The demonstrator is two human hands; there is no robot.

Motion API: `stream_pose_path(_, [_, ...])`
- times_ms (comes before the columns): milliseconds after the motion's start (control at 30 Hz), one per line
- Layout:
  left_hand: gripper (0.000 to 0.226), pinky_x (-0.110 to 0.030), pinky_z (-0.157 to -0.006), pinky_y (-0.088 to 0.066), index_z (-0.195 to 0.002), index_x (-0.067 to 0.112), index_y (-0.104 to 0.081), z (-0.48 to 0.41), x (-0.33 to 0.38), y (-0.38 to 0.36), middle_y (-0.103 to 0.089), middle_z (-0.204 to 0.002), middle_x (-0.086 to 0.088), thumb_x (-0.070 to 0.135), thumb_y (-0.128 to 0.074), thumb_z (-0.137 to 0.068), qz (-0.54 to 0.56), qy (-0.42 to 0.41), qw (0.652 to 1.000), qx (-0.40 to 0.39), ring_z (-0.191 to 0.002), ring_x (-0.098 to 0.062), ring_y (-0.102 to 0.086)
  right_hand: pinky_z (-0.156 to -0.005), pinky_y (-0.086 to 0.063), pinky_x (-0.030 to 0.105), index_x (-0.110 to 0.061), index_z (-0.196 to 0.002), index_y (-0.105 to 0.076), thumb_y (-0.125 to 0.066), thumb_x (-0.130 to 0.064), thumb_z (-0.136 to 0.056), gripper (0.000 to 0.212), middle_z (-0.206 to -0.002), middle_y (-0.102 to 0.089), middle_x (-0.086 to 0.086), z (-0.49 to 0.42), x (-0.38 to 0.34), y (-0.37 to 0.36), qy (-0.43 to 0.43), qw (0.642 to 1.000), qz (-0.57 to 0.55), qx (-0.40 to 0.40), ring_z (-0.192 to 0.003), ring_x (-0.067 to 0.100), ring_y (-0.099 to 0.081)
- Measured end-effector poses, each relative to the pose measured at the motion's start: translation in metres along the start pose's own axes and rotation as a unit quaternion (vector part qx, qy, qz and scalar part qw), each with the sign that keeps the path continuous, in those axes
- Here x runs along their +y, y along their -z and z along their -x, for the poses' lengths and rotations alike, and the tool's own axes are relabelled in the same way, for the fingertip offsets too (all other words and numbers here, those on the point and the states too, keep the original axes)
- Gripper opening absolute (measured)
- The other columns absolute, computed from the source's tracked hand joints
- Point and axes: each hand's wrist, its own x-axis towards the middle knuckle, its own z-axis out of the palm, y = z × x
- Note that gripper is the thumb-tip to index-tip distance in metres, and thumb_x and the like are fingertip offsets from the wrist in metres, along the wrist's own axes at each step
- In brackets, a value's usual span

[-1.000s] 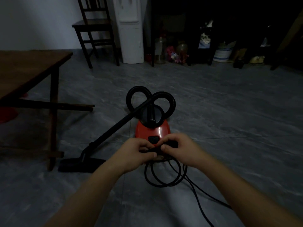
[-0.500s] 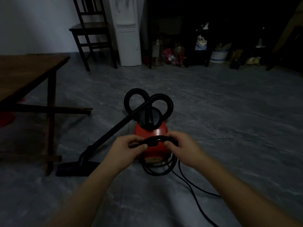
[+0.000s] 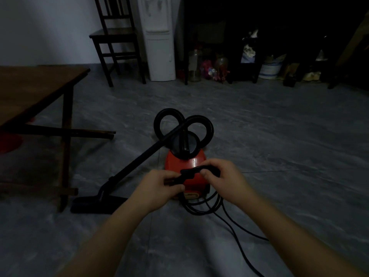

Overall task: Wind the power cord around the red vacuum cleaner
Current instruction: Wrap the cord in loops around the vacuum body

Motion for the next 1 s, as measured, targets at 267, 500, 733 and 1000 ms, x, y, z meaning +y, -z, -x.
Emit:
stream_pose_path(267, [0.016,-0.012,-0.055,-0.051,-0.090,0.016,-0.078,0.004,0.013,0.002,-0.076,-0.072,0.000,0.002,-0.075,-0.082,0.122,0.008,0.989,0.082,-0.059,-0.002,-0.068,-0.084,-0.053,0.022,-0.040,-0.101,-0.071,-0.064,-0.028,-0.095,0.016,-0.093,-0.073,-0.020,0.001,0.001,0.007,-0.012,0.999,-0.045,0.002,-0.092,-0.003,-0.068])
stream_pose_path(500, [0.018,-0.022,-0.061,-0.059,-0.088,0.019,-0.079,0.003,0.012,0.007,-0.078,-0.080,-0.007,0.003,-0.074,-0.084,0.136,0.021,0.985,0.106,-0.067,-0.014,-0.070,-0.087,-0.059,0.039,-0.041,-0.096,-0.072,-0.061,-0.019,-0.095,0.024,-0.091,-0.076,-0.011,-0.002,0.007,0.010,-0.015,0.999,-0.035,-0.002,-0.089,0.006,-0.072])
stream_pose_path(733, [0.020,-0.036,-0.069,-0.062,-0.093,0.031,-0.079,0.002,-0.003,0.006,-0.076,-0.085,0.002,0.023,-0.084,-0.076,0.009,0.039,0.998,0.051,-0.078,-0.010,-0.072,-0.084,-0.058,0.038,-0.028,-0.111,-0.074,-0.057,-0.024,-0.098,0.022,-0.097,-0.075,-0.007,-0.001,0.012,0.007,-0.001,0.998,0.056,-0.038,-0.089,0.007,-0.069])
stream_pose_path(1000, [0.026,-0.028,-0.082,-0.059,-0.100,0.028,-0.078,0.001,0.000,0.001,-0.078,-0.084,0.008,0.016,-0.082,-0.077,-0.035,0.022,0.999,-0.002,-0.081,-0.003,-0.073,-0.076,-0.052,0.011,-0.024,-0.112,-0.073,-0.059,-0.019,-0.097,0.021,-0.098,-0.073,-0.011,0.004,0.003,-0.002,0.034,0.993,0.063,-0.098,-0.091,-0.001,-0.066])
